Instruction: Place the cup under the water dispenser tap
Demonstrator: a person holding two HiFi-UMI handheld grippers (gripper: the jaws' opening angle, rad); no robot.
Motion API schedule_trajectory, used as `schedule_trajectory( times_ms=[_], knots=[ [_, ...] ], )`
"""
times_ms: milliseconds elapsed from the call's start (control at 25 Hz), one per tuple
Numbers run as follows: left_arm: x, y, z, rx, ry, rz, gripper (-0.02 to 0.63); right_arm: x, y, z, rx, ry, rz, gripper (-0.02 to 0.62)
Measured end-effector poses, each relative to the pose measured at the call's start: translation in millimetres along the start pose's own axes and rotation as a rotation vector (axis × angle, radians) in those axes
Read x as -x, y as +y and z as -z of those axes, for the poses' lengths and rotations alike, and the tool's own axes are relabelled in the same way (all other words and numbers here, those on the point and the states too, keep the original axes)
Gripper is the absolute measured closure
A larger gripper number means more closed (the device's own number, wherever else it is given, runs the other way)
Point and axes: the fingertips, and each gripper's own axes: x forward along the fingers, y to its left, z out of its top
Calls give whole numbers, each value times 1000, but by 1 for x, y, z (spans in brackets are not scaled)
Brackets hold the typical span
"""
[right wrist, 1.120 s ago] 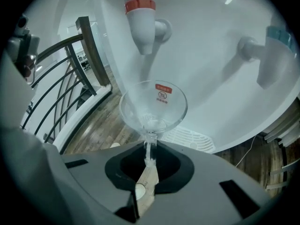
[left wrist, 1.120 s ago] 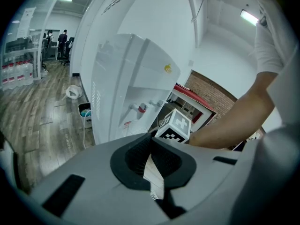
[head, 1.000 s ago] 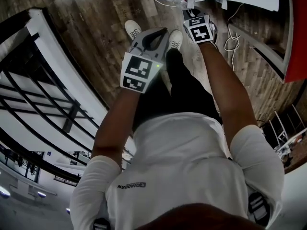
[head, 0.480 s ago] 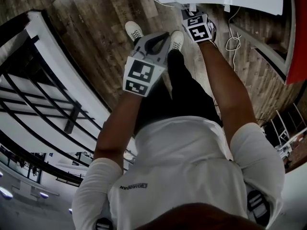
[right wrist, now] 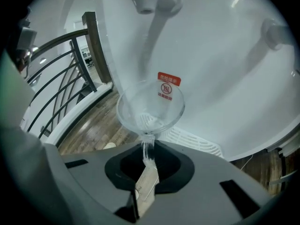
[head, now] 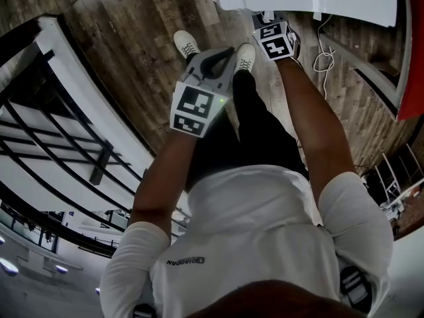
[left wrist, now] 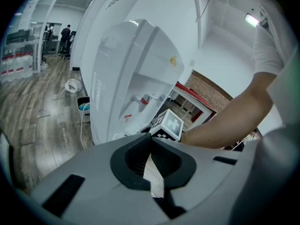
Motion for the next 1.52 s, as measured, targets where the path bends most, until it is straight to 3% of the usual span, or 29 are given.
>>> schedule_trajectory(
  times_ms=[520, 760, 960, 1280, 1520],
  knots=[
    [0, 12, 0, 7, 4, -17, 611, -1, 6, 3, 40, 7, -7, 552],
    [5, 8, -1, -3, 15, -16, 611, 4, 3, 2, 21, 20, 35, 483],
    [9, 4, -6, -15, 18, -21, 611, 11, 0, 0, 31, 33, 33, 469],
    [23, -2, -21, -25, -2, -56, 611, 59, 11, 12, -45, 22, 24, 469],
    [44, -19, -45, -28, -24, -51, 611, 121, 50, 4, -118, -36, -57, 471]
  ],
)
